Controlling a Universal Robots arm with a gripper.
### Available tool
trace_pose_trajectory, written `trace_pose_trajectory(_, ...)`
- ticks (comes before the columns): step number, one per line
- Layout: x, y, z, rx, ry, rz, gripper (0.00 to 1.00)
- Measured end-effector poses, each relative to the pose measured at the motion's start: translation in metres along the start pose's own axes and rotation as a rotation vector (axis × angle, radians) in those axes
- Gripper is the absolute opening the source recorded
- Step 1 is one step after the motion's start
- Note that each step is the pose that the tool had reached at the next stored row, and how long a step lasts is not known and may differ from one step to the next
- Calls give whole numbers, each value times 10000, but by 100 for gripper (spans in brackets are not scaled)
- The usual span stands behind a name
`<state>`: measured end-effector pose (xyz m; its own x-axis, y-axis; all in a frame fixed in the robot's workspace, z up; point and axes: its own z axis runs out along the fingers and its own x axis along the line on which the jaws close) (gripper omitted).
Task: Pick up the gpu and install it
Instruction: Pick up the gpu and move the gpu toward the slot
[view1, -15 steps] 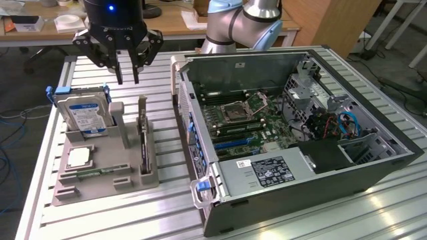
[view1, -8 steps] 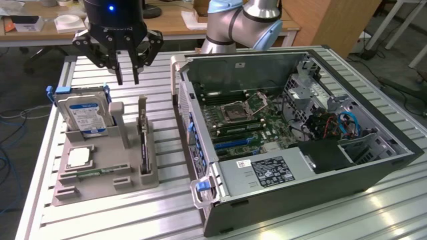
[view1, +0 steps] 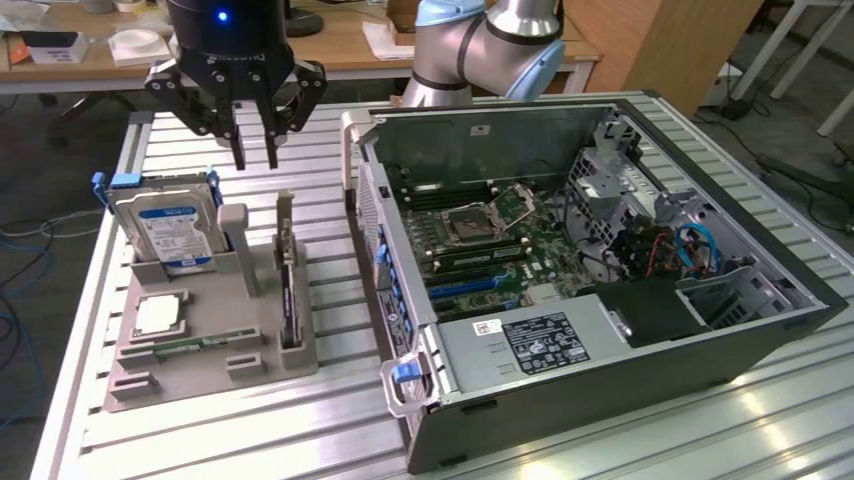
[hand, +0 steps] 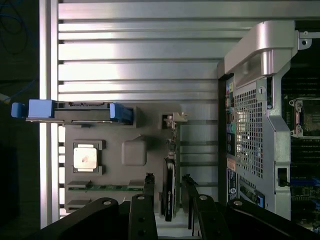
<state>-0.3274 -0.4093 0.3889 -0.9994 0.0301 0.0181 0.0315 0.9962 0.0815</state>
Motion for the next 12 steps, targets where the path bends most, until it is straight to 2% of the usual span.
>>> trace_pose_trajectory(7, -1, -22, 5, 34, 1, -18, 35)
trace_pose_trajectory(12, -6, -24, 19, 42, 23, -320, 35)
